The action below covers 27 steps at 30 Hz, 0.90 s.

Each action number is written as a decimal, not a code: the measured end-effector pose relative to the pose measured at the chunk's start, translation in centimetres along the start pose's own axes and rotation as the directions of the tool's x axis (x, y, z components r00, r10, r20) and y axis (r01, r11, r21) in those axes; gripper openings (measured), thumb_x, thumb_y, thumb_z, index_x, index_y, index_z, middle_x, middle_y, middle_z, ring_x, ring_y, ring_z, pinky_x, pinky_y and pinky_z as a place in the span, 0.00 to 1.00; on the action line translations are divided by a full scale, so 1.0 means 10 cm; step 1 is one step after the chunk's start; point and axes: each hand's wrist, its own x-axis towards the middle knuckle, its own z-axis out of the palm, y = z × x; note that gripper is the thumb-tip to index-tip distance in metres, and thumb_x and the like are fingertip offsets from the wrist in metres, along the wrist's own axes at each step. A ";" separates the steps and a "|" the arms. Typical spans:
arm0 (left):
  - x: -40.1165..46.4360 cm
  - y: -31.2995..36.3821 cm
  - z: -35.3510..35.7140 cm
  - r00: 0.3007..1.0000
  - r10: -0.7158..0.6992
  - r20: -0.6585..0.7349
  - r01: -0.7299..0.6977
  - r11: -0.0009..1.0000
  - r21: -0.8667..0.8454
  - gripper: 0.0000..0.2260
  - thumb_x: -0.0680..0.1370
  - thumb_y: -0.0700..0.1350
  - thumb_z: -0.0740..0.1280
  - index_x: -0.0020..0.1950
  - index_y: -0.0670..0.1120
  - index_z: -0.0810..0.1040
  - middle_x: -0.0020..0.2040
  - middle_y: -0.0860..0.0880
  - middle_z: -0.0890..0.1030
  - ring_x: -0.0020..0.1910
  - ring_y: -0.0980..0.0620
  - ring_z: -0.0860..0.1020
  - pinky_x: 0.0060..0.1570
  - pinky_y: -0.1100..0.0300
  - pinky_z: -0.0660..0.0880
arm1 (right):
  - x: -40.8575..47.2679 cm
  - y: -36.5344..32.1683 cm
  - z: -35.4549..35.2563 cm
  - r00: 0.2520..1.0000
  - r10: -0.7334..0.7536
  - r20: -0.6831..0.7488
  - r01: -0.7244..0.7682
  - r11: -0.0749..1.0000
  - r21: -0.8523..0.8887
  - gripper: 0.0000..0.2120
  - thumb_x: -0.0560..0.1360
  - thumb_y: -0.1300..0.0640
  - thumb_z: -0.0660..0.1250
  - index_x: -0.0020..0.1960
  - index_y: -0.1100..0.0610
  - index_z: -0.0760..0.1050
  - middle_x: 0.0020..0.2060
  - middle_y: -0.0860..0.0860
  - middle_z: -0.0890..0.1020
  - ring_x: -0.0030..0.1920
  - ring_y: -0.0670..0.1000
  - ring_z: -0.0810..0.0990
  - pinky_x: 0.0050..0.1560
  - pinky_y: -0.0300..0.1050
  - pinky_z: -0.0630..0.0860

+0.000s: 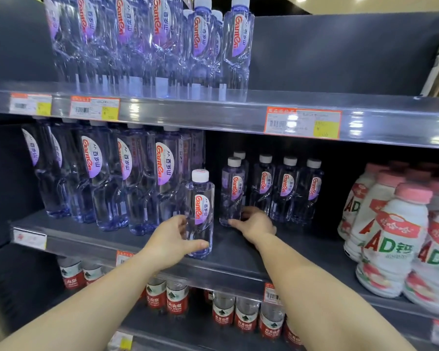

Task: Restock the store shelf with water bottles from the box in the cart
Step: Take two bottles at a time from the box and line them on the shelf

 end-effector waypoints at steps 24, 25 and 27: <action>0.06 0.20 0.32 0.954 0.141 0.263 -0.132 0.990 -0.053 0.30 0.75 0.46 0.73 0.75 0.46 0.66 0.72 0.51 0.72 0.70 0.53 0.72 0.68 0.60 0.67 | -0.66 0.43 -0.66 0.985 -0.170 0.022 0.158 0.952 0.262 0.27 0.67 0.61 0.78 0.61 0.53 0.72 0.49 0.49 0.83 0.47 0.50 0.82 0.52 0.45 0.80; 0.06 0.15 0.27 0.957 0.141 0.252 -0.141 0.990 -0.017 0.30 0.75 0.46 0.73 0.74 0.46 0.66 0.72 0.50 0.71 0.70 0.53 0.71 0.69 0.60 0.66 | -0.62 0.44 -0.67 0.988 -0.156 0.015 0.147 0.954 0.260 0.27 0.67 0.61 0.78 0.62 0.54 0.71 0.48 0.49 0.82 0.47 0.50 0.82 0.52 0.44 0.79; 0.06 0.07 0.21 0.962 0.143 0.233 -0.154 0.988 0.032 0.29 0.75 0.47 0.73 0.74 0.46 0.67 0.73 0.50 0.72 0.70 0.54 0.71 0.71 0.59 0.66 | -0.54 0.44 -0.67 0.989 -0.145 0.009 0.138 0.958 0.253 0.28 0.67 0.61 0.78 0.63 0.54 0.71 0.48 0.48 0.81 0.47 0.49 0.82 0.51 0.44 0.78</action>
